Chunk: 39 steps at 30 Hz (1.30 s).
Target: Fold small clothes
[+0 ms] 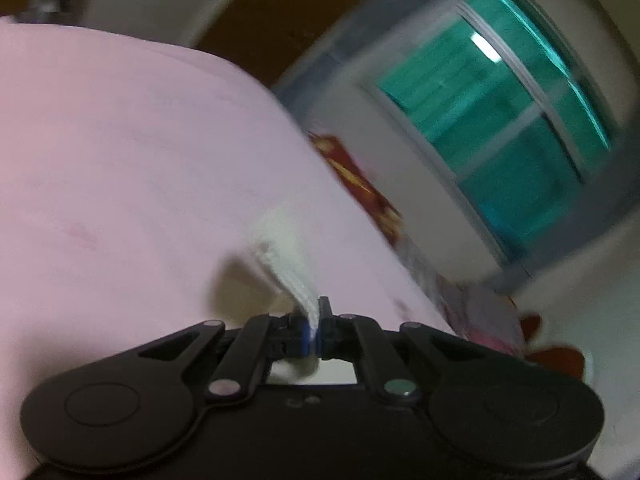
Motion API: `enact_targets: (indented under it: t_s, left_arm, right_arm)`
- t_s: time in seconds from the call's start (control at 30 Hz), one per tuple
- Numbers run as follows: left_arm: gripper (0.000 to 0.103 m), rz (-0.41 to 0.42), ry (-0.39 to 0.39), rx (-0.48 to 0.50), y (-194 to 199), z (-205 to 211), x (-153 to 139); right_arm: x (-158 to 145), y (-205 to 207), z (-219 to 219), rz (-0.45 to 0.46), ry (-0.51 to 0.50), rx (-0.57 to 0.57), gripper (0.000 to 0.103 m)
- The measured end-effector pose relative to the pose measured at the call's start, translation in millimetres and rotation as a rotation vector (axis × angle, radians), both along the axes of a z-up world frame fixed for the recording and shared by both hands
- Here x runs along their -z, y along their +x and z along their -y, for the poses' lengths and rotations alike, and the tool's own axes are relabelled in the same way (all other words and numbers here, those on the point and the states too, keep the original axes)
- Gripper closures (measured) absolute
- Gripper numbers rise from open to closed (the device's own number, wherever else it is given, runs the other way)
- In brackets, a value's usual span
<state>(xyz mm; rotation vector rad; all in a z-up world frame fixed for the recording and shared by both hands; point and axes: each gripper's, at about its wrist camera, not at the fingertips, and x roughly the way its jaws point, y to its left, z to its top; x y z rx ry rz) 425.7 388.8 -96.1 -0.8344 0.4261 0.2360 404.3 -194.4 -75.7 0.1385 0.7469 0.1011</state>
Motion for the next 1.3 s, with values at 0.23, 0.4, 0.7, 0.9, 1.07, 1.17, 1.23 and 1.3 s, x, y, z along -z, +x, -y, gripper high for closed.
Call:
enact_targets:
  t_s: [0.23,0.4,0.7,0.9,1.07,1.17,1.23,1.3]
  left_arm:
    - [0.100,-0.007,0.114,0.275,62,114,-14]
    - [0.100,-0.018,0.194,0.474,90,208,-18]
    - [0.099,-0.076,0.341,0.736,106,338,2]
    - [0.100,-0.115,0.373,0.800,101,392,12]
    - [0.075,-0.162,0.351,0.875,103,419,27]
    - [0.022,-0.103,0.308,0.921,96,427,31]
    - [0.018,-0.106,0.350,0.918,88,431,27]
    - [0.018,-0.078,0.399,0.884,72,422,18]
  right_arm:
    - [1,-3,24,-0.002,0.028,0.033,0.068]
    - [-2,-5,48,0.010,0.051,0.066,0.068]
    - [-4,-17,103,0.011,0.077,0.131,0.068]
    - [-6,-26,137,0.008,0.081,0.177,0.068]
    - [-10,-34,155,0.006,0.074,0.198,0.068]
    - [-14,-40,163,0.024,0.110,0.212,0.068]
    - [-20,-43,161,0.048,0.099,0.207,0.068]
    - [-26,-43,156,0.068,0.112,0.182,0.068]
